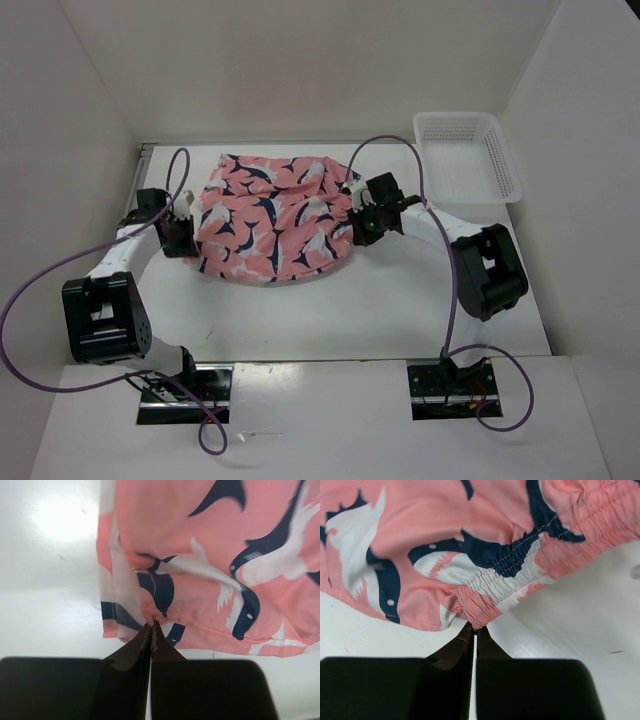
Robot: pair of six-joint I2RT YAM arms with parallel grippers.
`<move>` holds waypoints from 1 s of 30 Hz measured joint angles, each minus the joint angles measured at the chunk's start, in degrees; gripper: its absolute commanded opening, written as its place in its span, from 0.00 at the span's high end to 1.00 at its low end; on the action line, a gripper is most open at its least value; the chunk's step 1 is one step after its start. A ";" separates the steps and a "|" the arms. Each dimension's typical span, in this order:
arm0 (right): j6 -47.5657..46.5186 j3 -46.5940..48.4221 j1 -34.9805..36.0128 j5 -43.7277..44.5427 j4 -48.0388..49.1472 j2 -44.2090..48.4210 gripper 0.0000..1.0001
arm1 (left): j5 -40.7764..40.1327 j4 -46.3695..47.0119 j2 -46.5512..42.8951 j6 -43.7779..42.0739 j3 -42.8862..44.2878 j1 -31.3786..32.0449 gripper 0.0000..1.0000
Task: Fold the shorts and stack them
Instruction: Flatten the shorts out
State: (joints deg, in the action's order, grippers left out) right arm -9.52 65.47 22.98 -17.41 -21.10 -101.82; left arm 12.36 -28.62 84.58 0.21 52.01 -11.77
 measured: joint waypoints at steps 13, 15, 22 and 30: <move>-21.57 -3.39 -3.98 0.13 -17.73 24.50 1.00 | -1.20 -9.81 -15.69 0.02 4.33 4.09 1.00; -25.99 -3.67 -4.79 0.33 -23.93 26.40 1.00 | -1.16 -13.11 -18.03 0.00 4.33 4.33 1.00; -32.79 -4.52 -4.61 -1.81 -37.22 24.59 1.00 | 0.15 -23.08 -24.33 0.04 4.59 4.59 1.00; -20.02 18.08 -7.72 -7.26 -34.77 12.24 1.00 | -2.23 -19.76 -14.58 0.00 18.71 4.57 1.00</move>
State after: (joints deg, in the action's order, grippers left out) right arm -29.54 83.55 15.27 -24.67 -55.88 -89.58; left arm 10.13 -48.38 70.00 0.21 70.72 -7.20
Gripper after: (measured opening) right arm 0.008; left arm 0.003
